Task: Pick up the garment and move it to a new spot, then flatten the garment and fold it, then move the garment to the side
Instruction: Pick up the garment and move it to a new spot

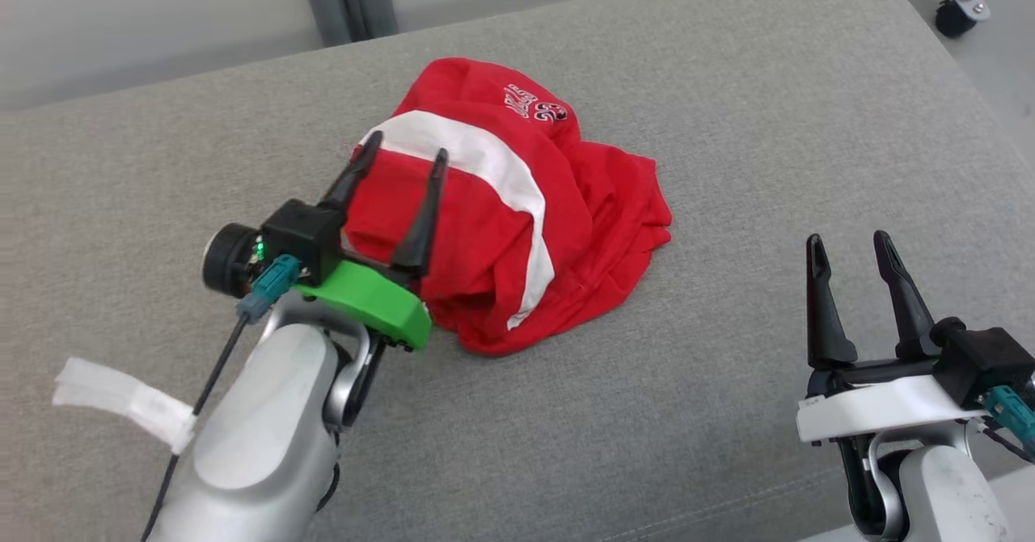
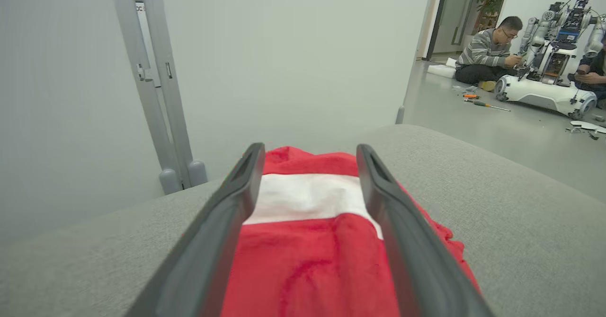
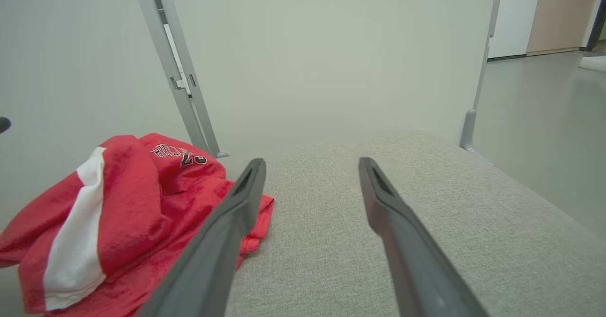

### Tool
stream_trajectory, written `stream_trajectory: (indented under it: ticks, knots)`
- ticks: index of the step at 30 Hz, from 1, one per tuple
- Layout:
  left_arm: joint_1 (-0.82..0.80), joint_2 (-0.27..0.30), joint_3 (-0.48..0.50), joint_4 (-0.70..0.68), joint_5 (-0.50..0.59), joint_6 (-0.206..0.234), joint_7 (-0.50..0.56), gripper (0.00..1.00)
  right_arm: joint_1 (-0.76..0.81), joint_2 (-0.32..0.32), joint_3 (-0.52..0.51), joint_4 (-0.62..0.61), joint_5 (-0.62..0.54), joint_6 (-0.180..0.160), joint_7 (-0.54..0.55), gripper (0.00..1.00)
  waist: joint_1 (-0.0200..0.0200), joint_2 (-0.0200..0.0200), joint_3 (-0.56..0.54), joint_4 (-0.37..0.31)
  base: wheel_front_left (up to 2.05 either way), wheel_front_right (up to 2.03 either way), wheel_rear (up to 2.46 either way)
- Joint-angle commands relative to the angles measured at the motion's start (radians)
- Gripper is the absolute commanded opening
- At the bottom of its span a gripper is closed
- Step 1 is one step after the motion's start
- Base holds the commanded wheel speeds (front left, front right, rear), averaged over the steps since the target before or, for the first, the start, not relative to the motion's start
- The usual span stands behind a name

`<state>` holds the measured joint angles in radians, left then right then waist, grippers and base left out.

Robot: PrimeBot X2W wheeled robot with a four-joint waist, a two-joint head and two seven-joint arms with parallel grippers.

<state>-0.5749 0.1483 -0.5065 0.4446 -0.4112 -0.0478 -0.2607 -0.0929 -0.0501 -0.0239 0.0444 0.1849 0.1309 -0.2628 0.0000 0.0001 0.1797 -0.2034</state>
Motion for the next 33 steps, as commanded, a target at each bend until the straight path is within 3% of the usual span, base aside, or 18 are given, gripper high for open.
stream_trajectory:
  ticks: [1,12,18,33]
  knots:
    - [0.033,0.015,0.020,-0.021,0.012,0.012,-0.005,1.00,0.014,-0.001,-0.001,-0.004,-0.008,0.000,-0.003,1.00,0.0000,-0.0001,-0.049,0.058,0.00,0.00,0.00]
    - [0.262,0.117,0.250,-0.217,0.027,0.082,-0.004,1.00,0.042,-0.001,0.017,-0.007,-0.029,0.000,-0.003,1.00,0.0000,-0.0001,-0.099,0.162,0.00,0.00,0.00]
    - [0.409,0.135,0.348,-0.276,0.042,0.076,-0.004,1.00,0.061,-0.004,0.026,-0.007,-0.033,0.000,-0.003,1.00,0.0000,-0.0001,-0.120,0.192,0.00,0.00,0.00]
    - [0.585,0.046,0.485,-0.312,0.083,0.020,-0.004,1.00,0.092,-0.023,0.042,0.026,-0.026,0.000,-0.003,1.00,0.0000,-0.0001,-0.143,0.219,0.00,0.00,0.00]
